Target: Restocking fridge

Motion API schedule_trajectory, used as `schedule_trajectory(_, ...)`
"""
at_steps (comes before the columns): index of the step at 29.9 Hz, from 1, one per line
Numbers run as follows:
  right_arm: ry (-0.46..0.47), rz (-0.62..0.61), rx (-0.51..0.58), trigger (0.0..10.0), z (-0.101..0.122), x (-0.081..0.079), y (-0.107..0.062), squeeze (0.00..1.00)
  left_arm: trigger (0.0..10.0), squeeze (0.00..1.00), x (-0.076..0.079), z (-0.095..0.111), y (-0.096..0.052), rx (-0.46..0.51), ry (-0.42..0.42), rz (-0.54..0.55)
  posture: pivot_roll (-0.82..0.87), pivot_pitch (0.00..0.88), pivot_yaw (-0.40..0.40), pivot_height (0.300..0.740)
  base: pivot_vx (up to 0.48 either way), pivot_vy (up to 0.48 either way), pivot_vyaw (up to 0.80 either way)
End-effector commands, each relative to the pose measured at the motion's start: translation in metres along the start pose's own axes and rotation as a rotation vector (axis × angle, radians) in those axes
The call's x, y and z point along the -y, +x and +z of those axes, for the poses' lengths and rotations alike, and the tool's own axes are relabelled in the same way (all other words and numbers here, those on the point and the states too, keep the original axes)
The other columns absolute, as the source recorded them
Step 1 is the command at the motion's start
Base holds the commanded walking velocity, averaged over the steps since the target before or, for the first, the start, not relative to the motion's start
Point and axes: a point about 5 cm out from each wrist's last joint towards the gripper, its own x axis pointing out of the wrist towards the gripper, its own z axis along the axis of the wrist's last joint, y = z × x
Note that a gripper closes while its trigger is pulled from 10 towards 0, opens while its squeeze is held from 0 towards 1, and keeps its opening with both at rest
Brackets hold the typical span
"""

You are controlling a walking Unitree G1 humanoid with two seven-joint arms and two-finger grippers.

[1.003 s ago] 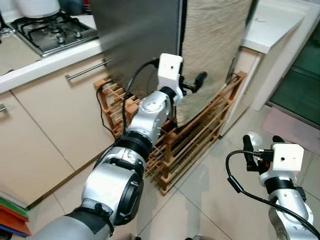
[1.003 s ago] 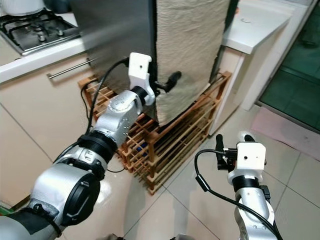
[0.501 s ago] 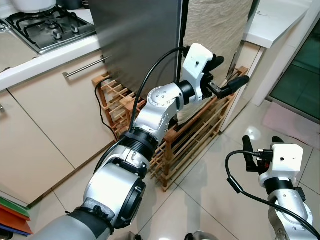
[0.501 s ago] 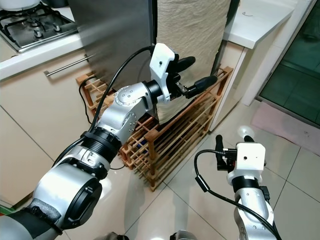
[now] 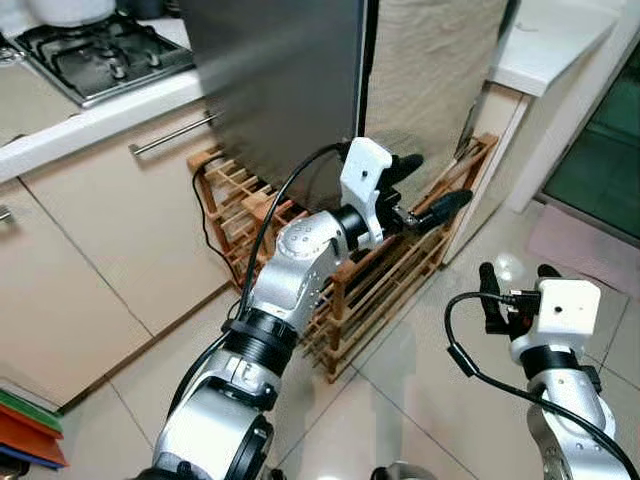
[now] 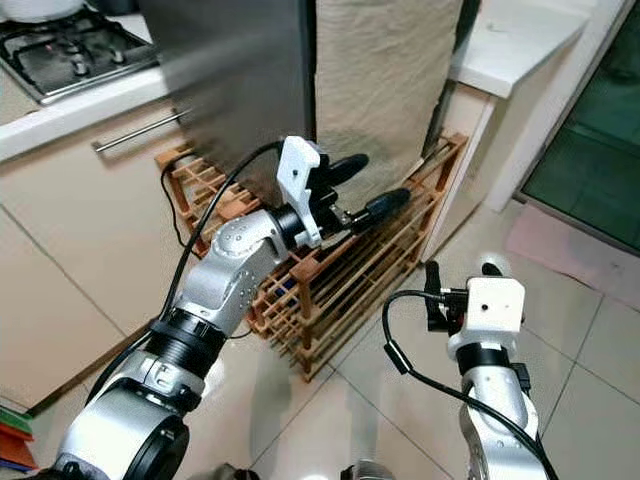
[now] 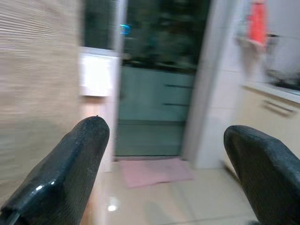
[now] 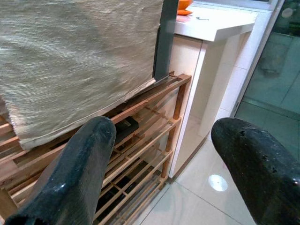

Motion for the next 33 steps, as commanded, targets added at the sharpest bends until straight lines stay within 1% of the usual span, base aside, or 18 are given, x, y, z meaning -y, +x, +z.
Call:
schedule_trajectory(1, -0.001, -0.008, 0.009, 10.0, 0.0, 0.0, 0.006, 0.0, 10.0, 0.0, -0.036, 0.001, -0.02, -0.021, 0.052, 0.233, -0.21, 0.008, 0.042, 0.732, 0.0, 0.0, 0.0)
schedule_trajectory(2, -0.001, -0.008, 0.009, 10.0, 0.0, 0.0, 0.006, 0.0, 10.0, 0.0, -0.036, 0.001, -0.02, -0.021, 0.052, 0.233, -0.21, 0.008, 0.042, 0.732, 0.0, 0.0, 0.0)
schedule_trajectory(4, 0.001, -0.013, 0.012, 10.0, -0.001, 0.0, 0.008, 0.0, 10.0, 0.0, -0.05, 0.001, -0.031, -0.037, 0.069, 0.322, -0.21, 0.004, 0.039, 0.732, 0.0, 0.0, 0.0)
schedule_trajectory(5, 0.001, -0.013, 0.012, 10.0, -0.001, 0.0, 0.008, 0.0, 10.0, 0.0, -0.05, 0.001, -0.031, -0.037, 0.069, 0.322, -0.21, 0.004, 0.039, 0.732, 0.0, 0.0, 0.0)
schedule_trajectory(6, 0.006, -0.013, 0.016, 10.0, 0.0, -0.001, 0.01, 0.0, 10.0, 0.0, -0.059, 0.001, -0.041, -0.041, 0.082, 0.392, -0.2, 0.0, 0.035, 0.732, 0.0, 0.0, 0.0)
schedule_trajectory(7, 0.006, -0.013, 0.016, 10.0, 0.0, -0.001, 0.01, 0.0, 10.0, 0.0, -0.059, 0.001, -0.041, -0.041, 0.082, 0.392, -0.2, 0.0, 0.035, 0.732, 0.0, 0.0, 0.0)
schedule_trajectory(9, 0.009, -0.012, 0.024, 10.0, 0.0, -0.002, 0.012, 0.0, 10.0, 0.0, -0.06, -0.003, -0.05, -0.056, 0.089, 0.433, -0.18, 0.0, 0.032, 0.732, 0.0, 0.0, 0.0)
schedule_trajectory(11, 0.012, -0.007, 0.03, 10.0, 0.0, -0.003, 0.015, 0.0, 10.0, 0.0, -0.057, -0.01, -0.056, -0.077, 0.094, 0.461, -0.17, 0.0, 0.028, 0.732, 0.0, 0.0, 0.0)
schedule_trajectory(13, 0.014, -0.004, 0.035, 10.0, 0.0, -0.005, 0.017, 0.0, 10.0, 0.0, -0.055, -0.017, -0.059, -0.1, 0.094, 0.498, -0.16, 0.0, 0.025, 0.732, 0.0, 0.0, 0.0)
schedule_trajectory(15, 0.017, 0.001, 0.043, 10.0, 0.0, -0.006, 0.02, 0.0, 10.0, 0.0, -0.05, -0.022, -0.059, -0.109, 0.08, 0.501, -0.16, 0.0, 0.022, 0.732, 0.0, 0.0, 0.0)
schedule_trajectory(17, 0.016, 0.004, 0.047, 10.0, 0.001, -0.007, 0.021, 0.0, 10.0, 0.0, -0.048, -0.022, -0.057, -0.111, 0.085, 0.495, -0.16, 0.0, 0.021, 0.732, 0.0, 0.0, 0.0)
schedule_trajectory(19, 0.014, -0.002, 0.053, 10.0, 0.002, -0.006, 0.023, 0.0, 10.0, 0.0, -0.043, -0.019, -0.056, -0.089, 0.091, 0.448, -0.16, 0.0, 0.021, 0.732, 0.0, 0.0, 0.0)
schedule_trajectory(22, 0.011, -0.015, 0.068, 10.0, 0.005, -0.003, 0.024, 0.0, 10.0, 0.0, -0.038, -0.013, -0.062, -0.053, 0.071, 0.393, -0.16, 0.0, 0.02, 0.732, 0.0, 0.0, 0.0)
schedule_trajectory(24, 0.01, -0.02, 0.076, 10.0, 0.006, -0.001, 0.024, 0.0, 10.0, 0.0, -0.036, -0.01, -0.067, -0.041, 0.059, 0.389, -0.16, 0.0, 0.016, 0.732, 0.0, 0.0, 0.0)
schedule_trajectory(25, 0.008, -0.022, 0.079, 10.0, 0.006, 0.0, 0.024, 0.0, 10.0, 0.0, -0.037, -0.008, -0.072, -0.034, 0.056, 0.398, -0.15, 0.0, 0.015, 0.732, 0.0, 0.0, 0.0)
schedule_trajectory(28, -0.001, -0.034, 0.099, 10.0, 0.013, 0.003, 0.02, 0.0, 10.0, 0.0, -0.035, 0.0, -0.085, -0.035, 0.09, 0.422, -0.14, 0.0, 0.005, 0.732, 0.0, 0.0, 0.0)
schedule_trajectory(31, -0.007, -0.035, 0.119, 10.0, 0.024, 0.007, 0.007, 0.0, 10.0, 0.0, -0.031, 0.007, -0.106, -0.044, 0.113, 0.426, -0.14, 0.0, 0.002, 0.732, 0.0, 0.0, 0.0)
schedule_trajectory(33, -0.02, 0.004, 0.094, 10.0, 0.027, 0.009, -0.015, 0.0, 10.0, 0.0, -0.023, 0.004, -0.136, -0.097, 0.173, 0.42, -0.14, 0.0, -0.005, 0.732, 0.0, 0.0, 0.0)
